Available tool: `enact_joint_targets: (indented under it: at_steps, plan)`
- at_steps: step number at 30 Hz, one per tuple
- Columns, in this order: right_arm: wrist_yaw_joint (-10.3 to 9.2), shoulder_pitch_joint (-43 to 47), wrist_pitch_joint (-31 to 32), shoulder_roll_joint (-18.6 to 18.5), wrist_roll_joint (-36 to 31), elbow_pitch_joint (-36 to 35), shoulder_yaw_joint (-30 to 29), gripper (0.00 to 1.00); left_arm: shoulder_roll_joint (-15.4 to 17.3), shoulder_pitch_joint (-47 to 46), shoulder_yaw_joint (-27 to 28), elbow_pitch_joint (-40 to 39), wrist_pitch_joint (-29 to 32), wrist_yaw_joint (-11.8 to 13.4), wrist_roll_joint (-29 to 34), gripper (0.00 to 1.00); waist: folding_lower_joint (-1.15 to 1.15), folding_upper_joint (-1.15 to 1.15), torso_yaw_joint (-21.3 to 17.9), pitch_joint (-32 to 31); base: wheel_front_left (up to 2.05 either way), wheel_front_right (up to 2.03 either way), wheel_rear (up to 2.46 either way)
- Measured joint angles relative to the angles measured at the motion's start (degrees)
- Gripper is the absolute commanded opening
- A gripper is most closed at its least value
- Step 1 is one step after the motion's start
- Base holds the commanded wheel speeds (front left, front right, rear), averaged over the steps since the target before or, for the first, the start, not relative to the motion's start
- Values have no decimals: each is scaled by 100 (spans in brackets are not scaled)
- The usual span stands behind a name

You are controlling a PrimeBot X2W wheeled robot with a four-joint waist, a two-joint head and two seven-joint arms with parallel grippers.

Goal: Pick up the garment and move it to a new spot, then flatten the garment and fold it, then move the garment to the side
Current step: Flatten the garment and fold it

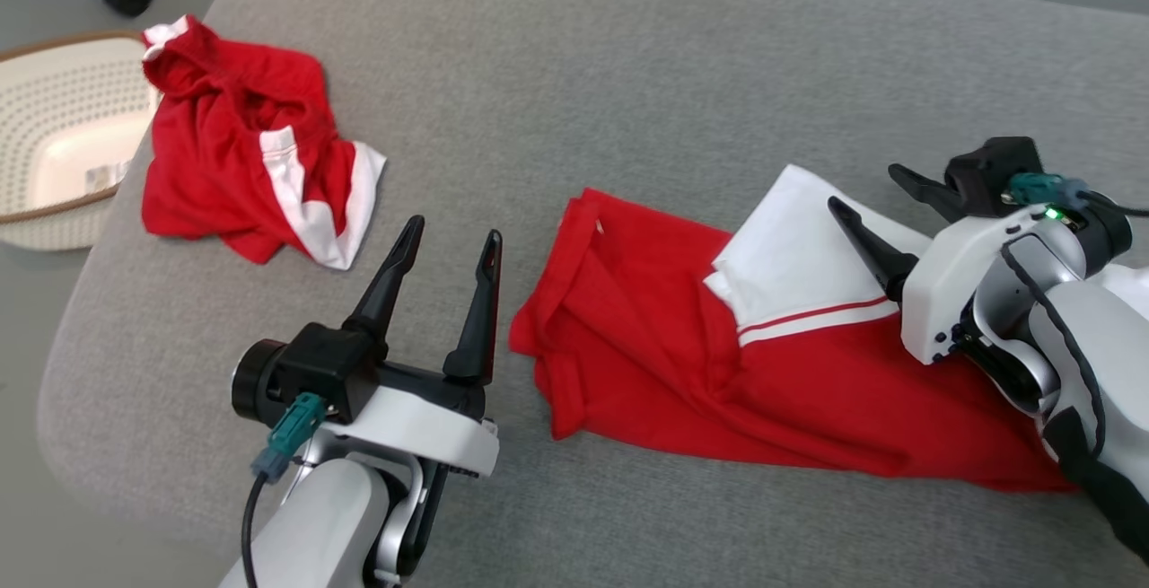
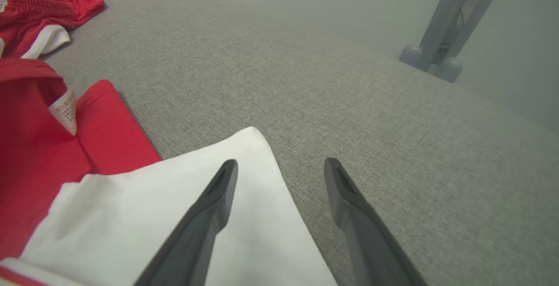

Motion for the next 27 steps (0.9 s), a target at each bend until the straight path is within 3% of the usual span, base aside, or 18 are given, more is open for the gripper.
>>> enact_joint_targets:
  at_steps: [9,10,12,19,27]
  plan:
    - [1,-841,157,-221,630,687,1188,100,-394,-198,153,301,-36,-302,212,100,0,0,422,426,0,0,0]
    - [0,-901,155,-222,691,721,1295,40,-417,-197,194,321,-36,-334,246,100,0,0,429,443,0,0,0]
    - [0,-994,55,-209,808,802,1424,0,-478,-194,288,349,-37,-382,304,100,0,0,404,446,0,0,0]
    - [0,-1037,-768,-133,1157,782,1564,0,-514,-168,591,404,-37,-498,521,100,0,0,133,346,0,0,0]
    - [0,-634,-1797,-426,1308,99,1026,0,-332,-18,953,400,-37,-509,690,100,0,0,-441,107,0,0,0]
